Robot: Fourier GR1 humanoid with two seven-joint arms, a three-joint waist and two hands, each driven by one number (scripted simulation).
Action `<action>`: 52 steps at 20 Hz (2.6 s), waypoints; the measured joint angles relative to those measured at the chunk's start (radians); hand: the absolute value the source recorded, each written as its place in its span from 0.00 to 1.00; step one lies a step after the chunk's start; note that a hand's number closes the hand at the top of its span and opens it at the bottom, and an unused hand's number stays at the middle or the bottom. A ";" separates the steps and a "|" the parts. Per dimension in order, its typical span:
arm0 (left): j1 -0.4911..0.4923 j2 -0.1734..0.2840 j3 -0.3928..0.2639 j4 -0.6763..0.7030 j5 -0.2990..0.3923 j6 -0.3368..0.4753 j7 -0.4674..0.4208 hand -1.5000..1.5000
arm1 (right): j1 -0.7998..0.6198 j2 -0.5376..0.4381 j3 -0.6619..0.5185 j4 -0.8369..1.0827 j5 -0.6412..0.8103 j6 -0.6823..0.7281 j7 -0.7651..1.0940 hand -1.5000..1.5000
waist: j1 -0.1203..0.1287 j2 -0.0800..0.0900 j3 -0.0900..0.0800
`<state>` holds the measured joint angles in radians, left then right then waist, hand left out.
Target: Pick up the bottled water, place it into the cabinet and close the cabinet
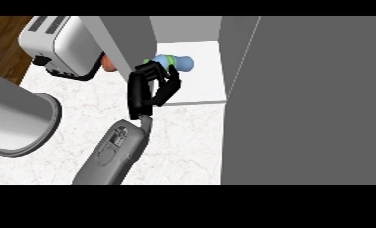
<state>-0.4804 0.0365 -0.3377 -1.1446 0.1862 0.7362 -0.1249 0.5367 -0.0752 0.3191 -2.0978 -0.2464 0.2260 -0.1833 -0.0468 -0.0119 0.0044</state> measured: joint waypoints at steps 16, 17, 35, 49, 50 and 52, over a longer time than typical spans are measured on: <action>-0.040 0.050 -0.118 0.092 -0.150 0.205 0.023 0.00 | -0.030 -0.007 -0.002 0.021 -0.005 0.011 0.006 0.00 | -0.026 0.000 0.006; -0.043 0.053 -0.122 0.097 -0.155 0.211 0.026 0.00 | -0.033 -0.007 -0.007 0.021 -0.008 0.010 0.006 0.00 | -0.027 0.000 0.006; -0.059 0.078 -0.163 0.088 -0.128 0.231 0.075 0.00 | -0.029 -0.012 -0.002 0.032 -0.005 0.018 -0.008 0.00 | -0.029 0.005 0.004; 0.003 0.050 -0.063 0.021 0.130 -0.116 -0.220 0.00 | 0.005 -0.017 0.002 -0.007 0.015 0.006 -0.024 0.00 | 0.005 0.010 -0.005; 0.004 0.049 -0.058 0.022 0.147 -0.147 -0.235 0.00 | 0.010 -0.014 0.009 -0.009 0.020 0.001 -0.023 0.00 | 0.008 0.009 -0.005; 0.008 0.045 -0.048 0.027 0.174 -0.208 -0.272 0.00 | 0.017 -0.008 0.015 -0.009 0.030 -0.009 -0.027 0.00 | 0.015 0.008 -0.006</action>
<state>-0.4722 0.0817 -0.3859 -1.1176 0.3598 0.5284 -0.3974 0.5537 -0.0834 0.3340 -2.1067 -0.2165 0.2173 -0.2100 -0.0317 -0.0041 -0.0011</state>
